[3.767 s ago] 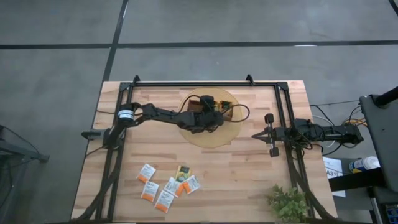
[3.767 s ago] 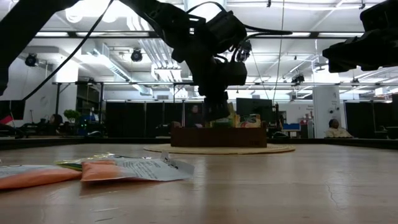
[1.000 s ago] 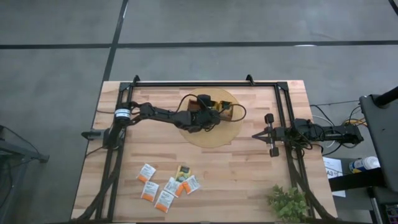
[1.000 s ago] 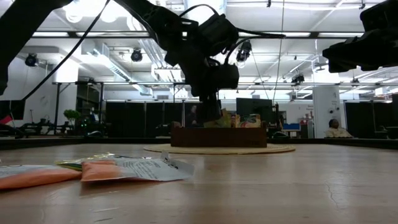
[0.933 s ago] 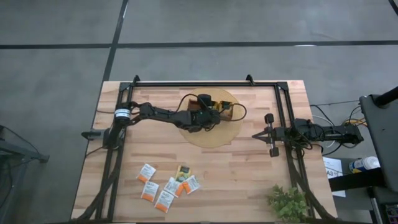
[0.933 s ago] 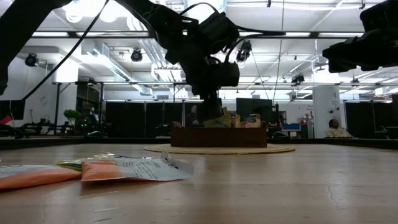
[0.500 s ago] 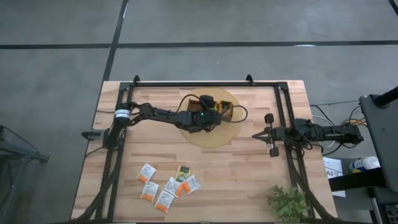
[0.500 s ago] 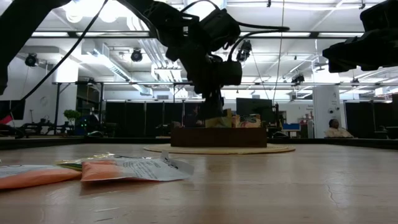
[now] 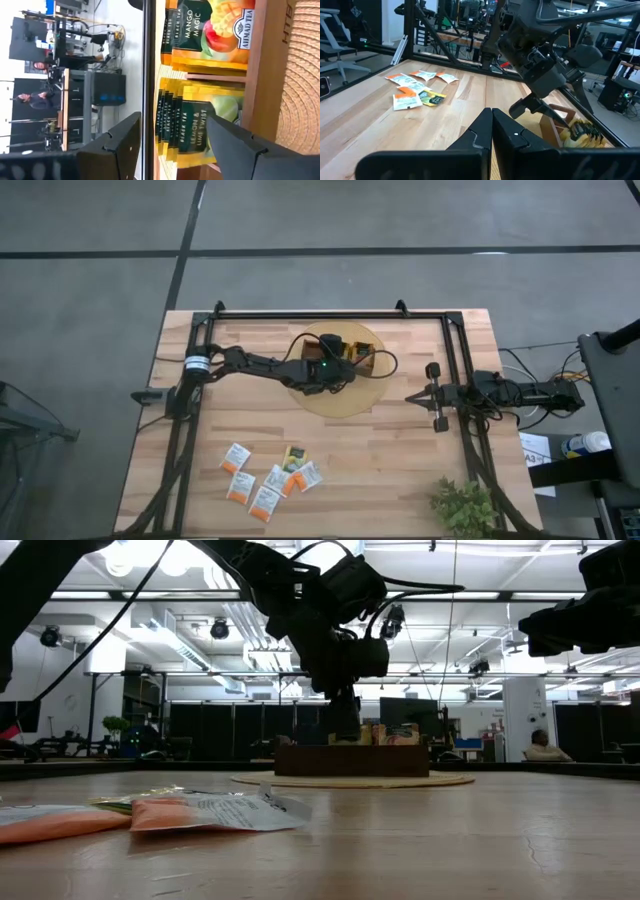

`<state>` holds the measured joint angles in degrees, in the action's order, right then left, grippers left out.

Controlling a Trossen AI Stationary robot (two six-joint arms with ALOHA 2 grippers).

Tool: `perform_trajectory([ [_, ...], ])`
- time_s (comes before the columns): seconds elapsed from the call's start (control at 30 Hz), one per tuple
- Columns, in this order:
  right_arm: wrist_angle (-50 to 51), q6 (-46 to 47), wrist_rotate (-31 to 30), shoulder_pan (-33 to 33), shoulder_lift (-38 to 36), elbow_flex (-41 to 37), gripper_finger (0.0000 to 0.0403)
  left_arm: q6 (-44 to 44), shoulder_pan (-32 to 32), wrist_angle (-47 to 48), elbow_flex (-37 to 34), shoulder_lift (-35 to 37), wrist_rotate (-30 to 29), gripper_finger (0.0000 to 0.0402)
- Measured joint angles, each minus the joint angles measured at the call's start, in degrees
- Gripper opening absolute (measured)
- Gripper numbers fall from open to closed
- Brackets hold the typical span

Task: Pick & Place Tea
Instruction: Put left green tea bag into the middle section of wooden organizer, then put the green tea bag into the middle section of wooden organizer

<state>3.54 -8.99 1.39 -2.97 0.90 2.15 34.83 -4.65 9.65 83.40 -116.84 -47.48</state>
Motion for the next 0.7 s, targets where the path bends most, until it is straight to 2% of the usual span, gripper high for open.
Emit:
perform_trajectory([
  [0.17,0.0,0.0,0.0,0.0,0.0,0.0,0.0009,0.8,0.1,0.5,-0.2,0.0,-0.6,0.0218],
  [0.3,0.0,0.0,0.0,0.0,0.0,0.0,0.0009,4.7,0.3,0.6,0.0,0.2,-5.3,0.0218],
  [0.4,0.0,0.0,0.0,0.0,0.0,0.0,0.0009,4.6,0.7,1.3,0.2,1.8,-6.4,0.0218],
  [0.53,0.0,0.0,0.0,0.0,0.0,0.0,0.0009,0.2,2.0,5.9,0.3,5.5,-5.4,0.0218],
  [0.7,0.0,0.0,0.0,0.0,0.0,0.0,0.0009,-11.0,4.4,18.7,0.3,11.2,-1.4,0.0218],
])
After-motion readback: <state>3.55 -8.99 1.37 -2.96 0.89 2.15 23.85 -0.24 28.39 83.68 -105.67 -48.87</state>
